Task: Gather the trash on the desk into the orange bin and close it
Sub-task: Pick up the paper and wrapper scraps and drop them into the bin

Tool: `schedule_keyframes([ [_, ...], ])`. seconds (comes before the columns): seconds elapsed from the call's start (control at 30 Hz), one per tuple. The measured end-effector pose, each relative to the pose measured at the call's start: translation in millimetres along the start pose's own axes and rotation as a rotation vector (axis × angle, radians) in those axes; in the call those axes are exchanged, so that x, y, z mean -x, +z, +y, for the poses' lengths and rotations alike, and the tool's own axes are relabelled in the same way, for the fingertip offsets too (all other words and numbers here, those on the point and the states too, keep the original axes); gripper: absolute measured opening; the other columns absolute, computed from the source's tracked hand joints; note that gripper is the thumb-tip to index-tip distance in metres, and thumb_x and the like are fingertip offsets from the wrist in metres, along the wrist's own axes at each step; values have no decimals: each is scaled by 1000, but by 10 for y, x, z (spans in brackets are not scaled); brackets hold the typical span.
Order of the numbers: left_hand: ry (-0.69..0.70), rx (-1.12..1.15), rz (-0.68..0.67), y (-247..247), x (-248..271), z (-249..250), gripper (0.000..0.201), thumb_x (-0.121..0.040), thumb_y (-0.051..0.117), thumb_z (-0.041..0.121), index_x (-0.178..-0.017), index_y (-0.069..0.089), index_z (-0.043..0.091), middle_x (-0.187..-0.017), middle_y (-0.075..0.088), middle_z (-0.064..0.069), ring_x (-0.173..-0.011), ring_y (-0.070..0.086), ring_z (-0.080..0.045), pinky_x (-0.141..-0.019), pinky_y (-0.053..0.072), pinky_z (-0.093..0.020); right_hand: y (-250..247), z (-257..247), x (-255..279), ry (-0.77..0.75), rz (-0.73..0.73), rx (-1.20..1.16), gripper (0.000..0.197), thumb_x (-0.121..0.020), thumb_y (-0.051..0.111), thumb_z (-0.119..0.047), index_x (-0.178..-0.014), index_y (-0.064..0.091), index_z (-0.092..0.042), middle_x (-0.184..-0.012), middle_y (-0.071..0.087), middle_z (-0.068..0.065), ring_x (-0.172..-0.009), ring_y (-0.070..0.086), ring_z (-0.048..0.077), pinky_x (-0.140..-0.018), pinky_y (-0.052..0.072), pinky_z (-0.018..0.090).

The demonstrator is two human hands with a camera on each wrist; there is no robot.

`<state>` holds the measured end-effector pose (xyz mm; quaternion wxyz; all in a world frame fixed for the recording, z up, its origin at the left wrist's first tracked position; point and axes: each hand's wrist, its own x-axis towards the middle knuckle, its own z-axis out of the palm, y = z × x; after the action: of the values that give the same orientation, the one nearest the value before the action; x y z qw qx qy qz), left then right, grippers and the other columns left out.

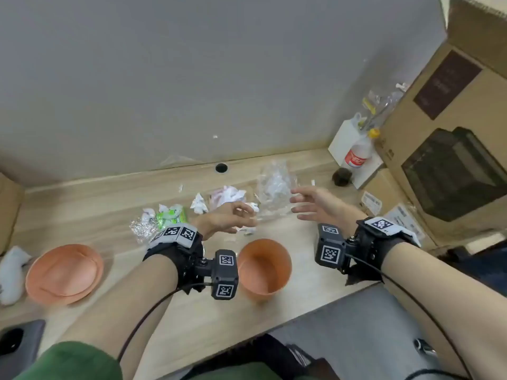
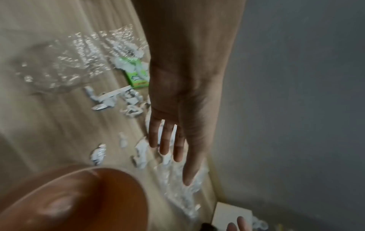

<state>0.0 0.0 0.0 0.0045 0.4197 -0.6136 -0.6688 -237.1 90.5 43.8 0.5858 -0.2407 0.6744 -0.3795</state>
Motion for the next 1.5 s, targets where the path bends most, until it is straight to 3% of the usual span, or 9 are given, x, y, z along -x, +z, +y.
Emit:
schedule_keyframes([
  [0.1,-55,-185,-43,195,-87,-178,47,-82,77,14,-124,57,15,-102,53,-1,-86,55,-11,-71,48,-21,-36,319,-33,90,50,11,18,-90,57,-29,-106,59,-20,-94,65,-1,-90,64,23,-87,51,37],
  [0.23,-89,-319,-107,272,-123,-348,32,-87,61,-1,-115,55,14,-89,50,0,-70,51,-9,-52,45,-15,-109,554,-173,8,269,-3,11,-91,54,-10,-94,61,-18,-92,62,6,-71,61,18,-66,50,27],
  [0.33,-116,-324,-72,109,-86,-402,36,-87,57,-1,-120,56,14,-92,51,-3,-76,55,-14,-51,48,-15,-161,496,-411,-92,386,17,16,-89,55,-4,-85,60,-19,-94,58,8,-67,53,16,-60,43,25],
  [0.5,-190,-278,0,-213,-45,-529,41,-85,55,-3,-120,57,18,-88,51,-2,-73,54,-14,-55,47,-20,-77,234,-926,-242,427,389,32,-84,59,-3,-115,61,-11,-118,50,10,-92,55,19,-73,43,15],
  [0.7,-238,-164,76,-420,-21,-554,40,-85,57,-2,-120,58,17,-91,51,-3,-75,52,-16,-51,44,-12,85,9,-1626,-294,360,876,66,-79,70,-19,-138,40,-24,-152,22,13,-141,19,32,-113,18,40],
  [0.87,-260,-67,137,-467,-52,-613,41,-84,59,-2,-120,60,17,-96,51,-6,-78,51,-18,-64,45,-20,145,154,-2097,-41,48,1074,115,-66,82,-41,-148,2,-39,-159,-15,12,-147,-7,36,-114,13,59],
  [1.0,-265,-13,150,-465,-74,-679,40,-83,60,0,-117,61,21,-96,52,-4,-81,53,-19,-73,44,-27,296,381,-2218,-35,-48,1263,100,-62,79,-45,-141,19,-39,-151,9,12,-137,12,42,-105,28,62],
  [1.23,-255,22,220,-397,-66,-733,39,-86,60,4,-121,60,20,-95,51,-1,-83,53,-15,-71,43,-23,312,546,-2062,-157,15,1270,27,-78,62,-14,-104,57,-10,-116,55,18,-112,49,37,-82,42,37],
  [1.5,-219,-53,278,-349,12,-783,28,-91,59,20,-118,59,23,-88,52,-4,-73,55,-17,-57,43,-22,239,209,-1194,-210,163,581,39,-83,42,8,-110,53,-17,-85,57,-5,-78,56,17,-67,44,29],
])
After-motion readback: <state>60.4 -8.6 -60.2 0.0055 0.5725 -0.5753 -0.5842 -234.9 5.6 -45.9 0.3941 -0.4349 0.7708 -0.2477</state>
